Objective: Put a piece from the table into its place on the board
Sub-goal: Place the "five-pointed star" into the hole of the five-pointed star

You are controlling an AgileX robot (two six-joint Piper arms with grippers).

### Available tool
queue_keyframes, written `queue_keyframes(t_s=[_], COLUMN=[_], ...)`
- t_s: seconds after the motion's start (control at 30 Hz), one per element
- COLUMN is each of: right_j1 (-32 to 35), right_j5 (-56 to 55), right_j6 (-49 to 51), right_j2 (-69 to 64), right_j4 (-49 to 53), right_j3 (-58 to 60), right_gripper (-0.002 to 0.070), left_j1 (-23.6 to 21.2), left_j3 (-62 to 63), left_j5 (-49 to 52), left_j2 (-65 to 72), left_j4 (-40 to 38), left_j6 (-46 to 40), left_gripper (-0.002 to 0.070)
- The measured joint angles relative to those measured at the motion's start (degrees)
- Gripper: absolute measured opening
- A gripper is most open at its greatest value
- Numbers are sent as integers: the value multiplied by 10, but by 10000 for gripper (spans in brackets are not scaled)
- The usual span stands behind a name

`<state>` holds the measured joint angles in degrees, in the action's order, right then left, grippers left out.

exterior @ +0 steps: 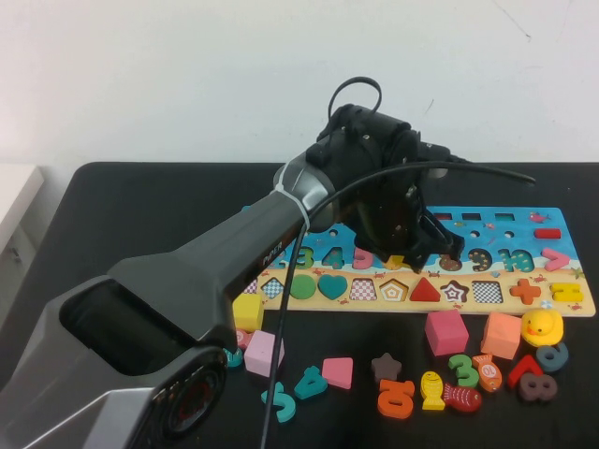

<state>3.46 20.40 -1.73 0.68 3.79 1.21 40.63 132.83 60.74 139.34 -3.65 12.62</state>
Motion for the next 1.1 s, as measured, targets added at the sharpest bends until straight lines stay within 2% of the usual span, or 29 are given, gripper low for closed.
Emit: queue_keyframes(t_s=[0.4, 0.67, 0.93, 1.1], right_j1=[0, 0, 0, 0], right_j5=[0, 0, 0, 0], right_j6=[0, 0, -7, -13], right_j2=[0, 0, 0, 0], right_j4=[0, 0, 0, 0], right_j3=[0, 0, 0, 0], right_gripper=[18, 19, 18, 18], left_j1=[0, 0, -32, -52], left_j3=[0, 1, 1, 1], left_j5=[5, 55, 75, 76], left_j2=[3, 20, 44, 45], left_j4=[-11, -22, -97, -105], left_j6=[-35, -43, -44, -45], left_gripper=[309, 309, 309, 309])
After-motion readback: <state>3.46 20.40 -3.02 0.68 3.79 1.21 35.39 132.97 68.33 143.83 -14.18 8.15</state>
